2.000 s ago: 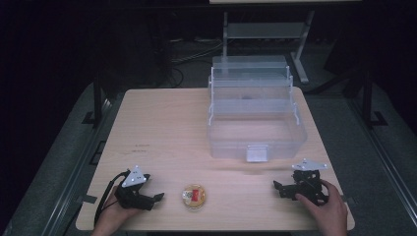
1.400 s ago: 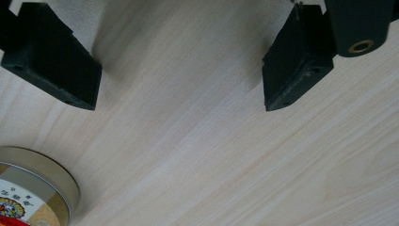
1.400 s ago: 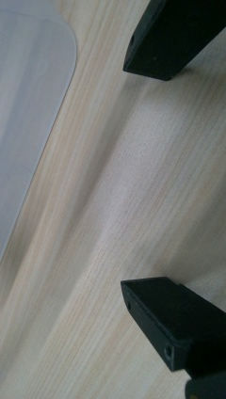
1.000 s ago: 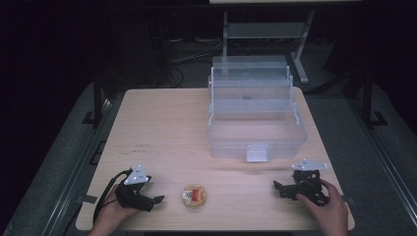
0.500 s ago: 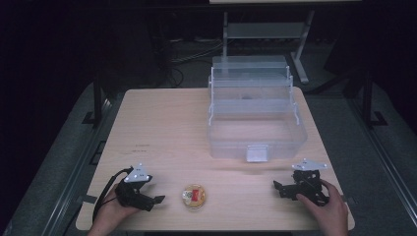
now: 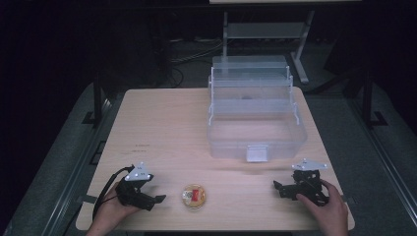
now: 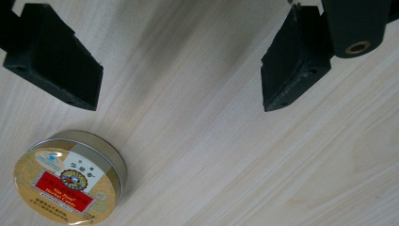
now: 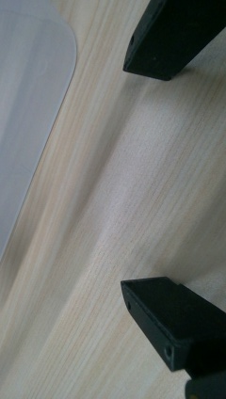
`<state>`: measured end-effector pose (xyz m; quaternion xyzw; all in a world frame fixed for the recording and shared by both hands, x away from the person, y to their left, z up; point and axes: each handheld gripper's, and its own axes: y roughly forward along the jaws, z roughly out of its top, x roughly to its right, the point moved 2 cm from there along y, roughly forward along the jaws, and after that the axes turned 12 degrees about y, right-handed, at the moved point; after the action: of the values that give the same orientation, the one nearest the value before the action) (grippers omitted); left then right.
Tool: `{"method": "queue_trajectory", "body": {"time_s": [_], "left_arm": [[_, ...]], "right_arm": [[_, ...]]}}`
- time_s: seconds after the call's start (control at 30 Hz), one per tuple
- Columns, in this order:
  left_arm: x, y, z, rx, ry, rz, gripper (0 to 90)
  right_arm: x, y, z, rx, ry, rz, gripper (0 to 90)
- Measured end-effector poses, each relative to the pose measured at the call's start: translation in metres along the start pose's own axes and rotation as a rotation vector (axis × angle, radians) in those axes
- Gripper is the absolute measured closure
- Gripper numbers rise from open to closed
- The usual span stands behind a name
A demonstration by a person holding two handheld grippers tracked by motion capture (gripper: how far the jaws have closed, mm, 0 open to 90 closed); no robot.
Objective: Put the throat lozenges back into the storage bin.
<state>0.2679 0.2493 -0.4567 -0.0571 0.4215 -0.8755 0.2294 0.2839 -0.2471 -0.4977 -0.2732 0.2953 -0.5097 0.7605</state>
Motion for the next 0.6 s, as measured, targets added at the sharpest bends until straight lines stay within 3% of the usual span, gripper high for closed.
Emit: {"method": "queue_trajectory", "body": {"time_s": [0.6], "left_arm": [[0.005,0.000,0.017,-0.013,0.034,-0.033,12.9]], "right_arm": [[0.000,0.000,0.000,0.000,0.000,0.000,0.0]]}}
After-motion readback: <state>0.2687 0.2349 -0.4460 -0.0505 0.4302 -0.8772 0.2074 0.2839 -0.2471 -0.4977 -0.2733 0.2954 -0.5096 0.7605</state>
